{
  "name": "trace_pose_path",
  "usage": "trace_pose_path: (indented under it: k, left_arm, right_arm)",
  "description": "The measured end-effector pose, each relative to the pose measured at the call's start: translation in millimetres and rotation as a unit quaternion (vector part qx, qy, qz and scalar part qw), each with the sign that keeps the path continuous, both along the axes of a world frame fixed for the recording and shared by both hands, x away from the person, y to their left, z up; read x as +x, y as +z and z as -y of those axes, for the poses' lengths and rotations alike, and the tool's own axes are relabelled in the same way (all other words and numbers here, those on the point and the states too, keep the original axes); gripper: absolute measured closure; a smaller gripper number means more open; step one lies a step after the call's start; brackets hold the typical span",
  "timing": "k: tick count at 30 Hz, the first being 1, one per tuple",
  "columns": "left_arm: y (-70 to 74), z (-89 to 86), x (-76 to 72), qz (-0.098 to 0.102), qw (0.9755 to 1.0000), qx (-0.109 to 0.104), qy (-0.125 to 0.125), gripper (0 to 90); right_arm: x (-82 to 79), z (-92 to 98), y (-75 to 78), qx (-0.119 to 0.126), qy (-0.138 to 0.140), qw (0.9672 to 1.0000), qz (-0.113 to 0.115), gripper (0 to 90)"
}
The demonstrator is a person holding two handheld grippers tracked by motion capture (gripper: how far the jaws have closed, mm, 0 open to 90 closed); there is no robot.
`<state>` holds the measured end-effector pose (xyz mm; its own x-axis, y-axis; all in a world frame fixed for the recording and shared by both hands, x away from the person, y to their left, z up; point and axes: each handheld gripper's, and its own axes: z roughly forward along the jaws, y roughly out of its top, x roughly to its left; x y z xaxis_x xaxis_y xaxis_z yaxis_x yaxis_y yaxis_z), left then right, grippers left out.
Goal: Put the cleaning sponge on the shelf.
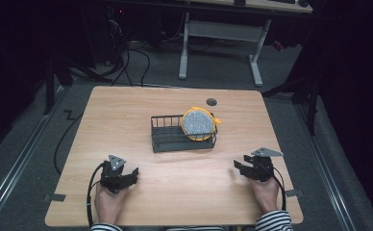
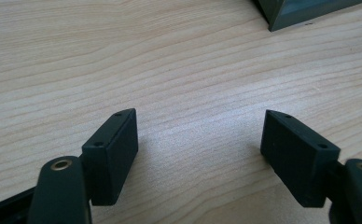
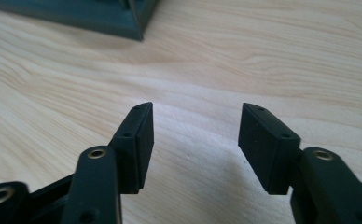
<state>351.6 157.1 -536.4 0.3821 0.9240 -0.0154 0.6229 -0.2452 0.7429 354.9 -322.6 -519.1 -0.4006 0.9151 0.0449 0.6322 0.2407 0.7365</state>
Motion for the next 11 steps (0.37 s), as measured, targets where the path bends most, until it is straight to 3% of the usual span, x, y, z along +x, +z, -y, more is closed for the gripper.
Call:
trace_pose_path:
  k: [1,2,11]
  left_arm:
    - [0.0,0.0,0.0,0.000,1.0000,0.000,0.000,27.9]
    - [0.0,0.0,-0.2,0.000,1.0000,0.000,0.000,28.0]
    - [0.0,-0.1,-0.1,0.000,1.0000,0.000,-0.001,27.8]
  right_arm:
    - [-0.4,-0.8,-3.6,-0.010,-0.001,0.9999,-0.001,42.5]
    - [-3.2,-2.7,-11.3,-0.036,0.004,0.9993,0.011,40.4]
    - [-3.3,-1.8,-11.4,-0.031,-0.001,0.9995,0.007,39.1]
